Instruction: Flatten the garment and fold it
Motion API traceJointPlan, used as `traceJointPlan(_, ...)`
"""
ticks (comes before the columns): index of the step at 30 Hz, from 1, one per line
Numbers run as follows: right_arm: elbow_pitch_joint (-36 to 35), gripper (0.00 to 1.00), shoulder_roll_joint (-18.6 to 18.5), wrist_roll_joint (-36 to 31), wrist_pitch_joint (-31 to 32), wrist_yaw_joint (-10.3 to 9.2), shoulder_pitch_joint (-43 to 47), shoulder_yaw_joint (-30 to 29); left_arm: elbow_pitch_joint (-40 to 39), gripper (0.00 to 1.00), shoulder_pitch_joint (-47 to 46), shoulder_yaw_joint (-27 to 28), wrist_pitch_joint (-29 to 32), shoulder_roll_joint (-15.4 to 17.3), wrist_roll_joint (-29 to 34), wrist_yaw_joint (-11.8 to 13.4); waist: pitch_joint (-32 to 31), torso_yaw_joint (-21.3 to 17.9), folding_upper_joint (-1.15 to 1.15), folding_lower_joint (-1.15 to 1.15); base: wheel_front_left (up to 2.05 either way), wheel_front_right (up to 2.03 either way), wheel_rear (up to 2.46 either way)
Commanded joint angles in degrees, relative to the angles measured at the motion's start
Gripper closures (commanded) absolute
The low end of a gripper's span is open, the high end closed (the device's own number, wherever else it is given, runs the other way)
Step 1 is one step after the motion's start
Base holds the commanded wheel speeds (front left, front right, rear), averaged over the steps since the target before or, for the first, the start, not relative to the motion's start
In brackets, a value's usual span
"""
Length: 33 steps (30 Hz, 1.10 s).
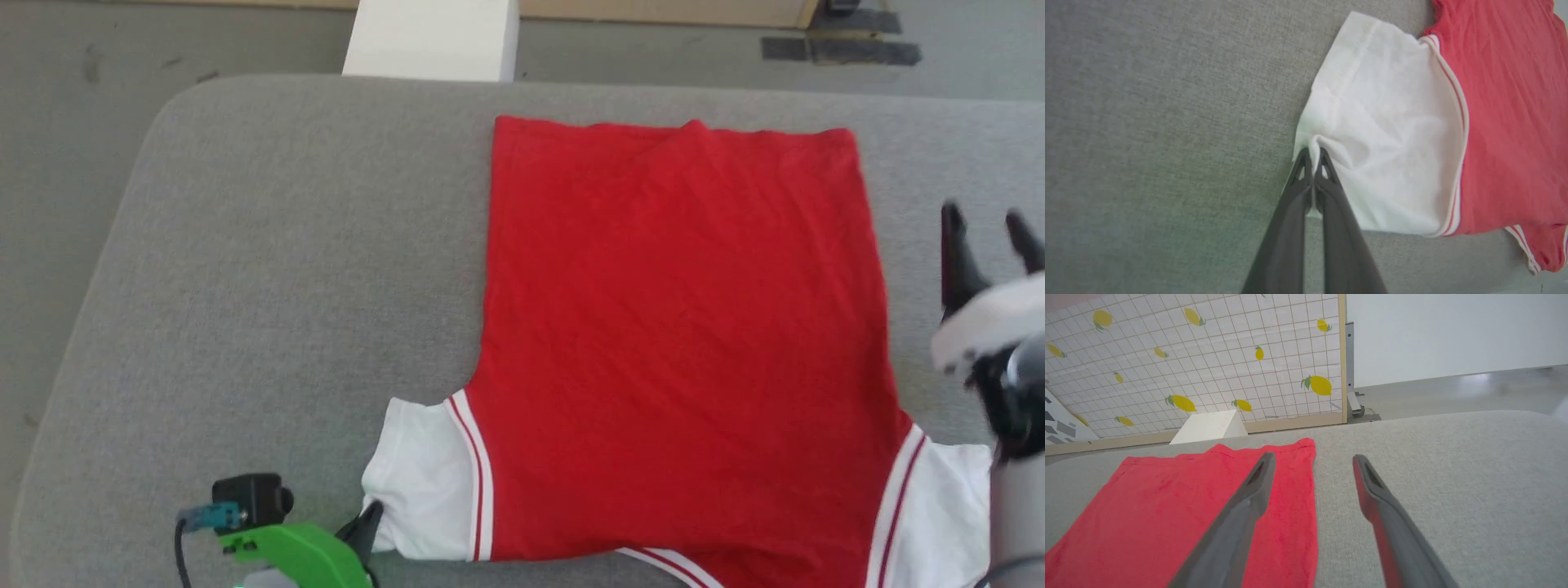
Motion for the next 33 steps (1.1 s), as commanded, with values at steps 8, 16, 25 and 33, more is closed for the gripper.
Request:
traceJointPlan(8, 16.05, 0.00, -5.96, -4.80, 6.24, -0.08, -21.06, -2.74, -0.23, 1.00, -6.63, -2.15, -0.78, -2.70, 2.16, -2.26, 11.44, 9.23, 0.00, 0.00, 0.00, 0.00, 0.00)
traceJointPlan(16, 24.03, 0.00, -8.30, -14.69, 22.91, -0.08, -34.49, -10.00, 0.47, 1.00, -10.47, -3.57, -1.99, -5.29, 3.09, -4.09, 18.49, 13.64, 0.00, 0.00, 0.00, 0.00, 0.00)
traceJointPlan(25, 21.22, 0.33, -6.85, -25.45, 40.58, -0.08, -38.71, -15.55, 2.02, 1.00, -11.88, -4.27, -3.01, -6.33, 3.68, -4.94, 20.92, 14.90, 0.00, 0.00, 0.00, 0.00, 0.00)
traceJointPlan(33, 13.58, 1.00, -5.89, -24.25, 36.65, -0.08, -33.81, -13.11, 3.04, 1.00, -11.78, -3.97, -3.48, -6.16, 3.57, -4.83, 18.21, 13.36, 0.00, 0.00, 0.00, 0.00, 0.00)
